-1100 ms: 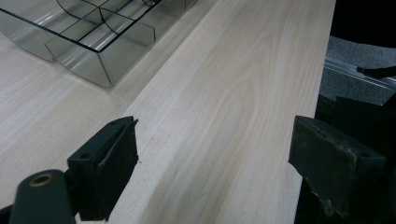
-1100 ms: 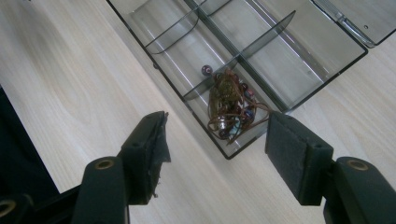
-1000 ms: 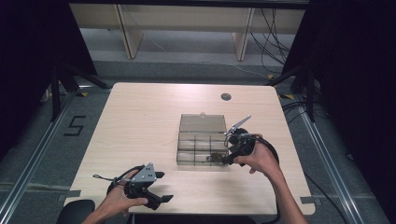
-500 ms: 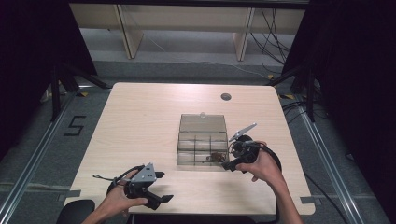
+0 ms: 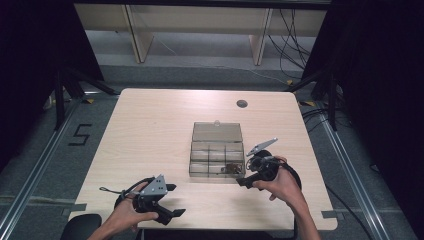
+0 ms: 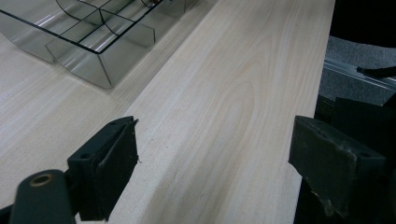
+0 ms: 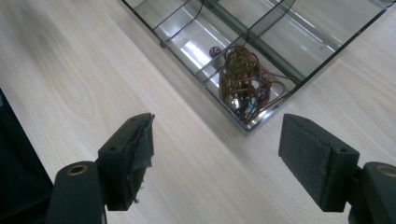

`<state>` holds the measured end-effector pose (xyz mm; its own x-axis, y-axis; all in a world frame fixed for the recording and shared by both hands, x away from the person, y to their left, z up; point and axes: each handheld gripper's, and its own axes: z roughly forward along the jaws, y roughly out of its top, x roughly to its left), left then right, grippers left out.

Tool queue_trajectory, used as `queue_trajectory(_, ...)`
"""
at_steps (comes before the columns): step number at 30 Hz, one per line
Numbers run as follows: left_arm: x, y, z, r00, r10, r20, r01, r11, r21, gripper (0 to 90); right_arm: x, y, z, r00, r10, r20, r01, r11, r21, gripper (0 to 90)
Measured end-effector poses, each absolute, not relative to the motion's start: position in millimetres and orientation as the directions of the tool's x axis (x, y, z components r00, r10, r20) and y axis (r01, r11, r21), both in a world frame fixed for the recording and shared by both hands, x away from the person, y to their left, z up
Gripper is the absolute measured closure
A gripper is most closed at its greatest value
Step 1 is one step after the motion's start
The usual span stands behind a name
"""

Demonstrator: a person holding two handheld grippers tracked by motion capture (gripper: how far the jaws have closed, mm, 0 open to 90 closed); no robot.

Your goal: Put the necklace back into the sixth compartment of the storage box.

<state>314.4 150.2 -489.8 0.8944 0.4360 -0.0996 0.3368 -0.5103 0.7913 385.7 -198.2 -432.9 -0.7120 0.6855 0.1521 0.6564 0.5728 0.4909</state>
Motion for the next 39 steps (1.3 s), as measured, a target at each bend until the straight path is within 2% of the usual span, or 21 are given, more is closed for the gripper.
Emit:
queue_trajectory(6, 316, 151, -488, 0.903, 0.420, -0.088, 0.317, -0.514, 0.797, 15.0, 382, -203, -435, -0.699, 0.700, 0.146, 0.661, 0.554, 0.507, 26.2)
queue_trajectory(10, 314, 150, -489, 0.896, 0.431, -0.107, 0.337, -0.504, 0.796, 15.0, 380, -205, -437, -0.696, 0.702, 0.151, 0.661, 0.544, 0.517, 25.3)
queue_trajectory(13, 316, 151, -488, 0.909, 0.411, -0.073, 0.302, -0.526, 0.795, 15.0, 377, -206, -439, -0.695, 0.704, 0.149, 0.658, 0.538, 0.526, 24.7)
queue_trajectory(14, 315, 151, -488, 0.907, 0.415, -0.074, 0.303, -0.519, 0.799, 15.0, 377, -207, -441, -0.722, 0.676, 0.144, 0.626, 0.551, 0.553, 24.4)
queue_trajectory(16, 313, 150, -488, 0.893, 0.437, -0.103, 0.337, -0.500, 0.798, 15.0, 375, -207, -441, -0.720, 0.678, 0.149, 0.630, 0.548, 0.551, 23.4)
queue_trajectory(19, 313, 150, -488, 0.894, 0.435, -0.103, 0.336, -0.503, 0.796, 15.0, 373, -208, -443, -0.713, 0.685, 0.149, 0.633, 0.537, 0.558, 22.9)
queue_trajectory(20, 314, 151, -488, 0.900, 0.425, -0.095, 0.327, -0.515, 0.793, 15.0, 369, -206, -441, -0.675, 0.714, 0.189, 0.683, 0.506, 0.527, 22.5)
queue_trajectory(21, 316, 151, -487, 0.909, 0.410, -0.074, 0.302, -0.526, 0.795, 15.0, 368, -206, -442, -0.674, 0.714, 0.190, 0.684, 0.505, 0.527, 22.3)
queue_trajectory(22, 316, 151, -487, 0.909, 0.411, -0.075, 0.303, -0.525, 0.795, 15.0, 371, -207, -446, -0.695, 0.702, 0.160, 0.647, 0.513, 0.564, 22.3)
queue_trajectory(25, 316, 151, -488, 0.908, 0.411, -0.075, 0.303, -0.526, 0.795, 15.0, 370, -208, -446, -0.710, 0.687, 0.152, 0.632, 0.528, 0.567, 21.2)
queue_trajectory(26, 316, 151, -488, 0.909, 0.411, -0.075, 0.303, -0.525, 0.795, 15.0, 368, -207, -447, -0.682, 0.714, 0.159, 0.656, 0.502, 0.563, 21.0)
queue_trajectory(29, 313, 150, -488, 0.894, 0.435, -0.106, 0.338, -0.501, 0.797, 15.0, 367, -208, -446, -0.697, 0.699, 0.161, 0.643, 0.509, 0.573, 20.6)
queue_trajectory(34, 314, 151, -488, 0.897, 0.429, -0.101, 0.335, -0.513, 0.790, 15.0, 364, -210, -448, -0.710, 0.687, 0.155, 0.624, 0.511, 0.591, 19.9)
queue_trajectory(36, 315, 151, -487, 0.908, 0.414, -0.069, 0.300, -0.523, 0.798, 15.0, 361, -208, -451, -0.695, 0.696, 0.178, 0.640, 0.487, 0.594, 19.5)
queue_trajectory(39, 313, 150, -488, 0.893, 0.438, -0.101, 0.336, -0.501, 0.798, 15.0, 362, -211, -453, -0.706, 0.690, 0.162, 0.629, 0.504, 0.592, 19.4)
